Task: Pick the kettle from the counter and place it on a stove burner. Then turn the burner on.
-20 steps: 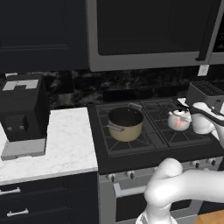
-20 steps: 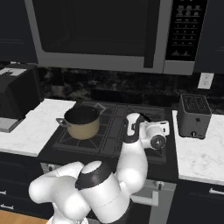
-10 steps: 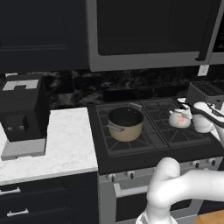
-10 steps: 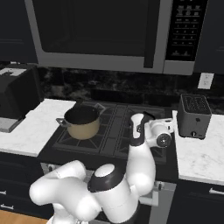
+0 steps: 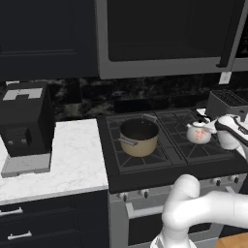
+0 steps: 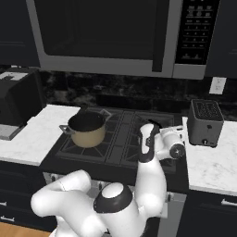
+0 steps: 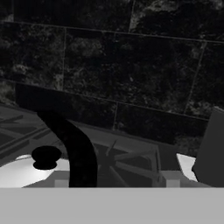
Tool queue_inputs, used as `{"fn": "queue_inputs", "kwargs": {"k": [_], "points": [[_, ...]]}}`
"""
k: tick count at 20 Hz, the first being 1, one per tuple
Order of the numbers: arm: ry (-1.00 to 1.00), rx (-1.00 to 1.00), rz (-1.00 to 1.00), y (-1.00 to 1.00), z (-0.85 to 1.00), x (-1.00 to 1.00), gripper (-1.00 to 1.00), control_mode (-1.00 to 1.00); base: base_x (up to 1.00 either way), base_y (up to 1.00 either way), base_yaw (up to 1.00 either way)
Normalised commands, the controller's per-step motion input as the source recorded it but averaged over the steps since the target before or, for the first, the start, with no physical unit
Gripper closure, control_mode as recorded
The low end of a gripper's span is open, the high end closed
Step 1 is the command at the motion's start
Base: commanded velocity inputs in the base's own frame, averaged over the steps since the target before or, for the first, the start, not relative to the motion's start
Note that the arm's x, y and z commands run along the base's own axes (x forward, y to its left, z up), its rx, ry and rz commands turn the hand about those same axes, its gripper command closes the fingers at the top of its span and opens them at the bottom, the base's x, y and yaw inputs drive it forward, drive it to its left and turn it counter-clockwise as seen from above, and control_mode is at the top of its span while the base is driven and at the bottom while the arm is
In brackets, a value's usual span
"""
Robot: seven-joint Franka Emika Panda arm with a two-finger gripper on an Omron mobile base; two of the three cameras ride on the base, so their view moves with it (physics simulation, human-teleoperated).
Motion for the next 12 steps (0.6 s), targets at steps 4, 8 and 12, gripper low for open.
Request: {"fn": "queue_inputs", "kwargs": {"k": [4, 8, 12], "points": [[0.00, 0.00, 0.05, 0.00, -0.06, -0.08, -1.00, -1.00, 0.00, 0.00, 0.00], [0.00, 0.00, 0.06, -0.05, 0.00, -0.40, -1.00, -1.00, 0.00, 0.00, 0.00], [0.00, 0.00, 0.08, -0.06, -0.07, -0.33, -1.00, -1.00, 0.00, 0.00, 0.00]]}}
